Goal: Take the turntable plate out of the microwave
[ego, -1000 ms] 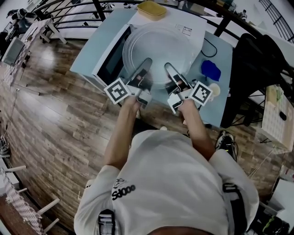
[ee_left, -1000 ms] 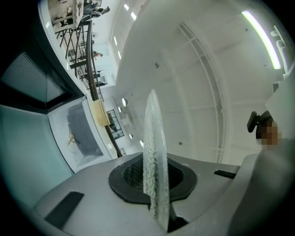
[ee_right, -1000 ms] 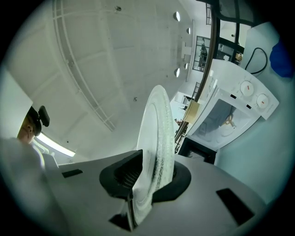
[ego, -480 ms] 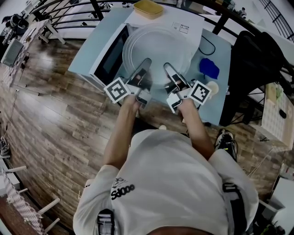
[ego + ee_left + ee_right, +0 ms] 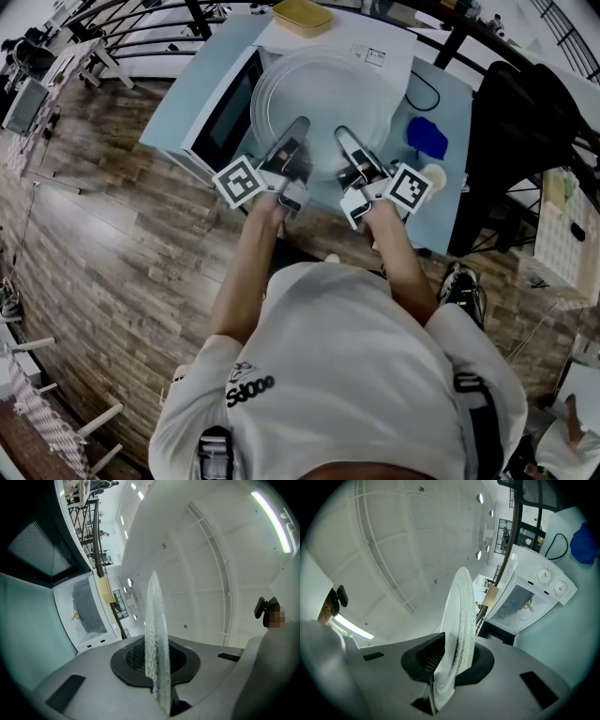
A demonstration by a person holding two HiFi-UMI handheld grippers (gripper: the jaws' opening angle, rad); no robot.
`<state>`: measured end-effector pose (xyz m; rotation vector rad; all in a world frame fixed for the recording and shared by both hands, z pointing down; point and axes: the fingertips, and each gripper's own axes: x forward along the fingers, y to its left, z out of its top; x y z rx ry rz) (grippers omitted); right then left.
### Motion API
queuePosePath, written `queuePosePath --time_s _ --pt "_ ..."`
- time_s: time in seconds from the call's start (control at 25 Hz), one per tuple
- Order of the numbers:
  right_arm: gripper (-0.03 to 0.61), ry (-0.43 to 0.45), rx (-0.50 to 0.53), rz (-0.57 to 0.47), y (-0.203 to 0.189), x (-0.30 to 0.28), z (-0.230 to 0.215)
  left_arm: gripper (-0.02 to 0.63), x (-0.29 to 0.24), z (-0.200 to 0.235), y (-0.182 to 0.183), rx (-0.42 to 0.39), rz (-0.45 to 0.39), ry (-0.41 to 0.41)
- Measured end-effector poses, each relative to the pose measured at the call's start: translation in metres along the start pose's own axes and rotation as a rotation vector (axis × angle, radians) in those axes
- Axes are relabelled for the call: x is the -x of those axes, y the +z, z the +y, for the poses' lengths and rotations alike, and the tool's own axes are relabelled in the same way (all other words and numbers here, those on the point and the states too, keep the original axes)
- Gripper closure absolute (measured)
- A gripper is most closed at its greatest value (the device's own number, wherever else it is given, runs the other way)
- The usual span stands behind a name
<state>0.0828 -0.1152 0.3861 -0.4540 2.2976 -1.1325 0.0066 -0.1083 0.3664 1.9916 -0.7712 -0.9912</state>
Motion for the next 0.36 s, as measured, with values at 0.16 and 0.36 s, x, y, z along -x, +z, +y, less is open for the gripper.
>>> queuePosePath --time_s 0.16,0.36 --pt "0.531 -0.003 -0.008 0.001 -0.0006 -0.0014 -0.0001 0.578 0.0001 0.0012 0.0011 0.0 0.001 0.001" --pt "0.531 -0.007 0.001 0.003 -0.0001 -0.0022 -0.0012 0.578 0.0 0.0032 0.0015 0.012 -0.002 0.005"
